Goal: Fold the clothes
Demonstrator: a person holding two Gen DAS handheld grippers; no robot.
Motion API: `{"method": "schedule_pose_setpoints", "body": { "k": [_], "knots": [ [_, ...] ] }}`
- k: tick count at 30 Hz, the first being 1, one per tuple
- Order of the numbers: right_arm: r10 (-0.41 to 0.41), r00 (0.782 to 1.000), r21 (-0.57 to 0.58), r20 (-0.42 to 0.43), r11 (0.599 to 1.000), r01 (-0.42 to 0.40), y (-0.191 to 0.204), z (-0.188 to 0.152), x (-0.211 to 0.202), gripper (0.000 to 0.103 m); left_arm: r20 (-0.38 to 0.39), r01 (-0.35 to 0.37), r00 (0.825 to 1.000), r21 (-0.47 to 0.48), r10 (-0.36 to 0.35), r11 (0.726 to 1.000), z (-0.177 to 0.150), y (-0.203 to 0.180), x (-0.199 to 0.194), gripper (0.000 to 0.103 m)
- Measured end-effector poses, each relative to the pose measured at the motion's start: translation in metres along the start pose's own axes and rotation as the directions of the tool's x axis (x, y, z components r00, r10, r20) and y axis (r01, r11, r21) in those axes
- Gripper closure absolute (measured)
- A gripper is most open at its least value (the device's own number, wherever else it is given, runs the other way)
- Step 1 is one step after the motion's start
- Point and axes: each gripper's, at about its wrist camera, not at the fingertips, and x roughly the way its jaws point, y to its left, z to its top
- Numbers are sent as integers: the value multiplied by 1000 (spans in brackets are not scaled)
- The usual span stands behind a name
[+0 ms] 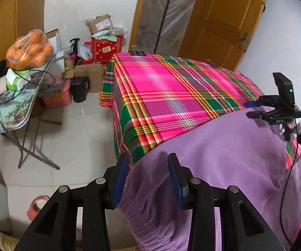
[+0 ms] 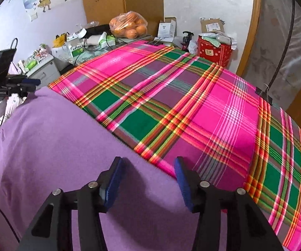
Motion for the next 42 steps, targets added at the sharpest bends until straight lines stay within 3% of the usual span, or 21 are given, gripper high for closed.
{"method": "schedule_pose_setpoints", "body": {
  "k": [9, 10, 12, 13, 15, 16, 17, 18, 26, 33, 42],
  "knots": [
    [7, 1000, -15, -6, 1000, -7, -2, 3, 1, 49, -48, 50, 997, -63, -53, 997, -7, 13, 19, 60],
    [3, 1000, -17, -11, 1000, -3, -2, 4, 1, 54, -45, 54, 997, -69, -57, 996, -7, 13, 19, 61],
    [5, 1000, -21, -12, 1000, -5, -1, 5, 1, 77, -34, 70, 997, -62, -73, 996, -9, 9, 17, 78],
    [7, 1000, -25, -12, 1000, -7, 0, 6, 0, 91, -31, 61, 998, -50, -62, 997, -9, 6, 17, 79],
    [-10, 1000, -47, -17, 999, 10, 6, 7, 0, 100, -27, 25, 999, -25, -26, 999, -8, 0, 15, 82],
    [-24, 1000, -58, -19, 998, 23, 10, 7, 0, 101, -23, 13, 1000, -30, -13, 999, -7, 0, 13, 86],
    [-37, 999, -69, -21, 997, 36, 13, 8, 0, 101, -19, 0, 1000, -35, -1, 999, -6, 0, 11, 95],
    [-45, 999, -69, -24, 997, 43, 15, 8, -2, 101, -14, -8, 1000, -42, 8, 999, -5, 0, 9, 97],
    [-73, 996, -72, 44, 995, 76, 29, 11, -43, 101, 79, -15, 997, -14, 16, 1000, 0, -24, -31, 98],
    [-90, 987, -64, 134, 993, 99, 49, -2, -108, 101, 186, 9, 982, 33, -15, 999, -2, -52, -94, 98],
    [-86, 972, -51, 217, 994, 99, 102, -62, -191, 101, 227, 28, 972, 137, -59, 990, -46, -102, -163, 98]
  ]
}}
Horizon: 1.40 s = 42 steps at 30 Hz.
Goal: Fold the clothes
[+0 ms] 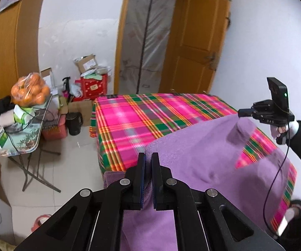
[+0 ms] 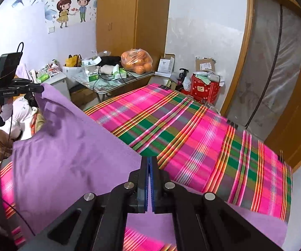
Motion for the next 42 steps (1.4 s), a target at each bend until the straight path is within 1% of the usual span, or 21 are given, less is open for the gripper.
{"method": "schedule_pose_setpoints", "body": {
  "k": [4, 7, 9, 11, 13, 15, 17, 19, 20, 21, 22, 23, 24, 25, 27, 30, 35, 37, 38, 40, 42],
  "knots": [
    [27, 999, 62, -18, 998, -26, 25, -38, -23, 103, -38, 29, 999, 52, -27, 998, -29, -33, -24, 98],
    [48, 997, 125, -62, 991, -40, 44, -74, -29, 103, -133, 41, 991, 72, -31, 997, -54, -51, -21, 98],
    [76, 992, 194, -101, 979, -56, 47, -96, -23, 102, -222, 52, 975, 95, -29, 994, -72, -64, -10, 98],
    [113, 986, 295, -124, 953, -72, 45, -117, -17, 102, -293, 50, 956, 109, -16, 993, -85, -71, 0, 98],
    [156, 983, 420, -102, 902, -100, 37, -133, -15, 101, -349, 40, 937, 104, -1, 994, -94, -73, 6, 98],
    [188, 980, 538, -63, 834, -125, 24, -145, -14, 86, -366, 18, 931, 76, 11, 997, -96, -72, 5, 97],
    [206, 978, 639, -22, 756, -145, 9, -151, -11, 54, -346, -13, 938, 5, 14, 1000, -92, -67, -4, 96],
    [219, 975, 724, 28, 668, -171, -7, -156, -7, 52, -314, -52, 949, -110, 15, 993, -89, -58, -16, 96],
    [221, 974, 757, 47, 629, -179, -14, -158, -3, 52, -295, -71, 955, -190, 12, 979, -89, -51, -23, 94],
    [221, 973, 787, 66, 588, -187, -22, -159, 0, 52, -270, -82, 963, -312, -6, 946, -91, -41, -31, 86],
    [217, 974, 806, 59, 566, -175, -27, -160, 5, 52, -247, -78, 969, -401, -25, 913, -94, -33, -36, 82],
    [212, 976, 823, 52, 544, -162, -31, -161, 11, 52, -224, -75, 974, -491, -43, 868, -99, -25, -40, 74],
    [208, 977, 840, 44, 522, -149, -36, -162, 16, 52, -209, -78, 976, -583, -57, 808, -107, -19, -43, 67],
    [204, 978, 856, 36, 499, -136, -41, -163, 21, 52, -210, -85, 976, -635, -65, 768, -115, -17, -42, 66],
    [201, 979, 868, 35, 479, -129, -44, -164, 27, 53, -211, -92, 973, -723, -93, 685, -134, -17, -37, 66],
    [189, 981, 872, 33, 475, -121, -49, -161, 33, 53, -221, -87, 964, -787, -146, 610, -155, -25, -23, 66],
    [173, 984, 881, 47, 456, -122, -51, -160, 40, 53, -179, -74, 972, -849, -154, 523, -166, -28, -18, 64],
    [167, 985, 884, 49, 451, -121, -52, -162, 40, 53, -157, -75, 980, -863, -124, 500, -164, -25, -20, 62],
    [167, 985, 885, 47, 451, -119, -53, -161, 41, 53, -151, -79, 983, -868, -108, 490, -162, -23, -20, 58],
    [167, 985, 887, 41, 449, -113, -54, -160, 43, 53, -165, -109, 984, -870, -74, 480, -158, -20, -20, 56],
    [166, 985, 891, 42, 441, -112, -56, -160, 44, 53, -195, -148, 979, -873, -56, 466, -161, -18, -16, 56]
  ]
}}
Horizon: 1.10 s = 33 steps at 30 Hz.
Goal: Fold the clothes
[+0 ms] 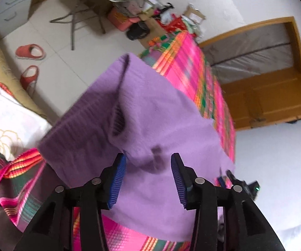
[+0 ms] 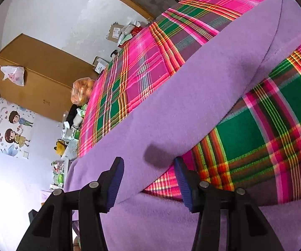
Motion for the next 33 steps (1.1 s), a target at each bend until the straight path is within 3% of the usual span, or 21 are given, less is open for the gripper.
{"method": "schedule_pose_setpoints", "body": {
  "k": [4, 6, 9, 10, 11, 14, 17, 24, 26, 28, 33],
  "knots": [
    [1, 1000, 14, 11, 1000, -1, -2, 2, 2, 54, -1, -58, 998, -37, 58, 998, -1, 6, 8, 56],
    [-11, 1000, 21, 13, 1000, 10, -3, 3, 3, 59, 5, -67, 998, -40, 67, 997, -3, 6, 9, 56],
    [-39, 999, 34, 8, 999, 39, -7, 5, 4, 75, 9, -76, 997, -43, 77, 996, 1, 5, 12, 59],
    [-51, 999, 41, 4, 998, 51, -10, 6, 5, 86, 11, -81, 997, -42, 81, 996, 3, 3, 15, 59],
    [-63, 998, 48, 1, 997, 63, -12, 6, 5, 94, 14, -85, 996, -41, 85, 996, 4, 1, 16, 64],
    [-36, 999, 75, 3, 997, 36, -21, 4, 2, 98, 34, -87, 996, -35, 88, 996, 6, -1, 11, 82],
    [-3, 1000, 83, 19, 997, 1, -26, 0, -8, 99, 70, -54, 996, -28, 56, 998, 10, -5, 3, 85],
    [103, 993, 86, 52, 991, -108, -22, -2, -30, 97, 161, 45, 986, 22, -48, 999, 17, -22, -21, 88],
    [74, 997, 126, 29, 989, -78, -30, -5, -28, 78, 173, 61, 983, 41, -67, 997, 21, -30, -26, 89],
    [63, 998, 174, -7, 983, -61, -38, -10, -23, 67, 187, 70, 979, 69, -81, 995, 26, -41, -32, 89],
    [105, 994, 213, -13, 972, -100, -42, -12, -19, 64, 211, 87, 970, 142, -116, 986, 40, -68, -43, 90]
  ]
}}
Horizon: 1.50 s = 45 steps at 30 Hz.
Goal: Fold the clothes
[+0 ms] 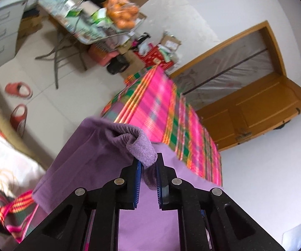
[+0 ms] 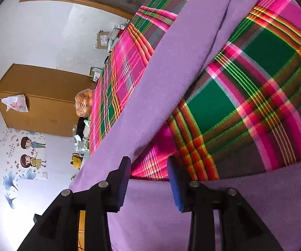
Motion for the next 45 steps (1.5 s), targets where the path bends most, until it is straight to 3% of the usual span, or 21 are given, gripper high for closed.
{"method": "schedule_pose_setpoints", "body": {
  "k": [10, 12, 13, 14, 15, 25, 31, 34, 41, 45],
  "knots": [
    [48, 999, 68, 17, 996, -49, 11, 16, 20, 61, 1, 42, 999, 4, -42, 999, 8, 0, -5, 90],
    [49, 999, 78, 15, 996, -50, 12, 19, 26, 66, -6, 38, 999, 2, -38, 999, 8, 2, -4, 90],
    [52, 999, 78, 11, 996, -52, 13, 19, 27, 74, -9, 36, 999, 1, -36, 999, 8, 3, -3, 90],
    [54, 999, 78, 6, 995, -55, 13, 19, 28, 90, -11, 33, 999, 2, -33, 999, 8, 3, -2, 90],
    [53, 998, 67, 14, 996, -54, 16, 18, 26, 96, -14, 29, 999, 2, -29, 1000, 9, 5, -2, 90],
    [138, 982, -115, 128, 986, -124, 80, 19, -27, 100, -26, -28, 999, 43, 29, 999, 21, 8, 8, 90],
    [191, 973, -213, 129, 964, -161, 110, -14, -60, 100, -15, -34, 999, 72, 35, 997, 23, 8, -1, 91],
    [200, 975, -235, 100, 957, -172, 106, -44, -75, 100, -25, -49, 998, 86, 51, 995, 20, 13, -6, 91],
    [122, 992, -183, -25, 975, -125, 52, -114, -79, 100, -100, -160, 979, 155, 177, 975, 6, 40, -9, 91],
    [60, 995, -113, -78, 991, -69, 18, -129, -62, 100, -170, -223, 951, 199, 257, 954, -6, 55, -1, 91]
  ]
}}
